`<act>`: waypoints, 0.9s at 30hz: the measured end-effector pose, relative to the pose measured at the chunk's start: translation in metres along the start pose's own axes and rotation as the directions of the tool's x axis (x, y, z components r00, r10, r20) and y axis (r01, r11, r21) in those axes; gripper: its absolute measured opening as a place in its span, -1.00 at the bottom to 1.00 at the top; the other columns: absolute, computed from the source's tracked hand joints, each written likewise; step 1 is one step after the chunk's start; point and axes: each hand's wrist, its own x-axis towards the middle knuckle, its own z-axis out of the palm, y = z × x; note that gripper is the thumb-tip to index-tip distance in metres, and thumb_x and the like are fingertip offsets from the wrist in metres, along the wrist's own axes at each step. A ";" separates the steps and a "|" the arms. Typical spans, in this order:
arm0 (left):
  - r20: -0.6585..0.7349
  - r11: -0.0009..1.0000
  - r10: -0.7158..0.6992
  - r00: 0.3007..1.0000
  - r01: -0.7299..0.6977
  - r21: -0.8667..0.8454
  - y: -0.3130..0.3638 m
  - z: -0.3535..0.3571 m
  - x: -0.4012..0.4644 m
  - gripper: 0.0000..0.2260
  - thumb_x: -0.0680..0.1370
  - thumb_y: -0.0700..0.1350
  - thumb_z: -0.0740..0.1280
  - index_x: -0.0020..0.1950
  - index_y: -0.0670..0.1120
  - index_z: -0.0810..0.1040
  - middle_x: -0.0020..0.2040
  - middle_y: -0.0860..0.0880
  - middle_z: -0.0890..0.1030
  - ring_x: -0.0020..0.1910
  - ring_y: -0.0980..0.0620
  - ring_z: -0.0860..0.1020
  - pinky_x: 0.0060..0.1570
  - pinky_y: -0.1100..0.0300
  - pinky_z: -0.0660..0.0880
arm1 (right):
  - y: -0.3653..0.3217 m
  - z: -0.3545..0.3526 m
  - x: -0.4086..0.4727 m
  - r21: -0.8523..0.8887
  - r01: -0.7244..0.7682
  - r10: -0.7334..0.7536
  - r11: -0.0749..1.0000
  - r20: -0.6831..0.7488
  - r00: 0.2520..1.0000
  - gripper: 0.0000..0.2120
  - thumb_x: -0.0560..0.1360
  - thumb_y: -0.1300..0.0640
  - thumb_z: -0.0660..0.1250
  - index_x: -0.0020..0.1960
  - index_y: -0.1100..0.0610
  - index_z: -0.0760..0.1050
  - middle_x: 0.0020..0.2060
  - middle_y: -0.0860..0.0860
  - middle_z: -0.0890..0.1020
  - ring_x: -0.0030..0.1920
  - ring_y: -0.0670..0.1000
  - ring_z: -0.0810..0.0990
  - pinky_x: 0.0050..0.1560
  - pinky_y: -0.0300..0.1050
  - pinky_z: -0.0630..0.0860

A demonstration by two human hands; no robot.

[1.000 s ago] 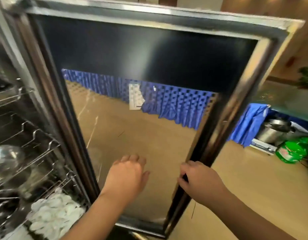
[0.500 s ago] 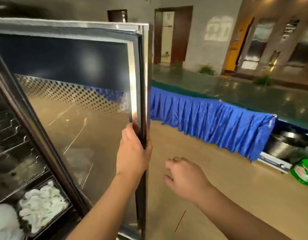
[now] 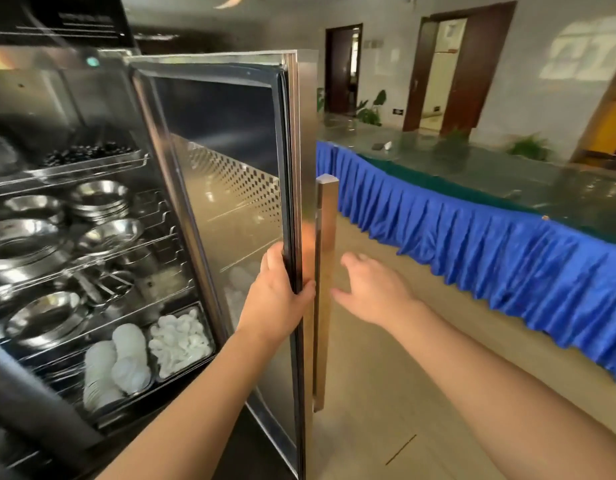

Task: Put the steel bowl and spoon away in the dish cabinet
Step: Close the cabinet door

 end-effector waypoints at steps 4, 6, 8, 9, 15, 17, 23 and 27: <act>-0.028 0.999 -0.048 0.998 0.048 -0.015 -0.014 -0.044 -0.034 -0.47 0.45 0.01 0.46 0.34 0.09 0.30 0.15 0.07 0.53 0.05 0.13 0.60 0.03 0.07 0.60 | -0.032 0.003 0.004 0.088 0.039 -0.038 0.995 -0.016 0.999 -0.38 0.50 -0.27 0.35 0.37 0.12 0.38 0.18 0.07 0.60 0.06 0.09 0.63 -0.07 0.02 0.63; -0.062 0.997 -0.080 0.995 0.080 -0.013 -0.022 -0.065 -0.050 -0.54 0.42 0.04 0.47 0.21 0.22 0.32 0.04 0.17 0.56 -0.03 0.25 0.59 -0.10 0.33 0.56 | -0.054 0.006 0.003 0.143 0.079 -0.077 0.986 -0.018 0.997 -0.39 0.49 -0.29 0.35 0.34 0.11 0.39 0.16 0.07 0.61 0.08 0.12 0.63 -0.05 0.07 0.62; -0.113 0.991 -0.133 0.985 0.133 -0.006 -0.033 -0.086 -0.065 -0.58 0.39 0.06 0.48 0.07 0.29 0.31 -0.06 0.21 0.59 -0.05 0.29 0.57 -0.21 0.43 0.48 | -0.080 0.011 0.001 0.199 0.114 -0.113 0.973 -0.015 0.993 -0.50 0.47 -0.28 0.37 0.17 0.09 0.43 0.04 0.07 0.63 0.00 0.14 0.64 -0.09 0.09 0.62; -0.140 0.987 -0.157 0.978 0.158 -0.003 -0.039 -0.097 -0.073 -0.59 0.37 0.06 0.49 0.03 0.29 0.31 -0.08 0.22 0.59 -0.06 0.29 0.58 -0.22 0.46 0.46 | -0.093 0.014 -0.001 0.234 0.126 -0.127 0.964 -0.010 0.992 -0.55 0.47 -0.26 0.38 0.10 0.08 0.43 0.00 0.07 0.64 -0.04 0.15 0.64 -0.10 0.11 0.63; -0.282 0.956 -0.269 0.921 0.290 0.034 -0.078 -0.159 -0.106 -0.55 0.37 0.12 0.54 0.09 0.12 0.37 -0.05 0.25 0.57 -0.07 0.36 0.55 -0.24 0.47 0.40 | -0.168 0.030 -0.007 0.416 0.193 -0.227 0.889 0.034 0.973 -0.61 0.46 -0.17 0.44 0.14 0.04 0.48 0.03 0.04 0.69 0.02 0.14 0.67 0.01 0.06 0.63; -0.342 0.942 -0.304 0.889 0.334 0.029 -0.092 -0.183 -0.119 -0.56 0.39 0.11 0.53 0.13 0.14 0.38 -0.01 0.30 0.55 -0.04 0.33 0.54 -0.10 0.37 0.42 | -0.198 0.038 -0.007 0.513 0.211 -0.279 0.832 0.058 0.958 -0.61 0.47 -0.12 0.47 0.19 0.03 0.50 0.07 0.02 0.70 0.06 0.09 0.67 0.03 -0.06 0.61; -0.462 0.904 -0.349 0.815 0.424 0.064 -0.128 -0.245 -0.141 -0.54 0.43 0.10 0.51 0.11 0.39 0.28 -0.05 0.44 0.48 -0.06 0.56 0.45 -0.13 0.48 0.31 | -0.279 0.063 0.006 0.654 0.213 -0.378 0.726 0.121 0.918 -0.65 0.46 -0.11 0.50 0.17 -0.03 0.52 0.01 -0.10 0.64 -0.01 -0.03 0.61 -0.18 -0.30 0.45; -0.518 0.878 -0.370 0.771 0.472 0.075 -0.155 -0.280 -0.145 -0.54 0.43 0.13 0.49 0.12 0.44 0.28 -0.04 0.46 0.46 -0.06 0.47 0.47 -0.07 0.37 0.37 | -0.329 0.084 0.023 0.712 0.161 -0.423 0.683 0.206 0.882 -0.73 0.43 -0.11 0.51 0.05 -0.05 0.55 -0.05 -0.09 0.66 -0.01 -0.03 0.65 0.03 -0.04 0.61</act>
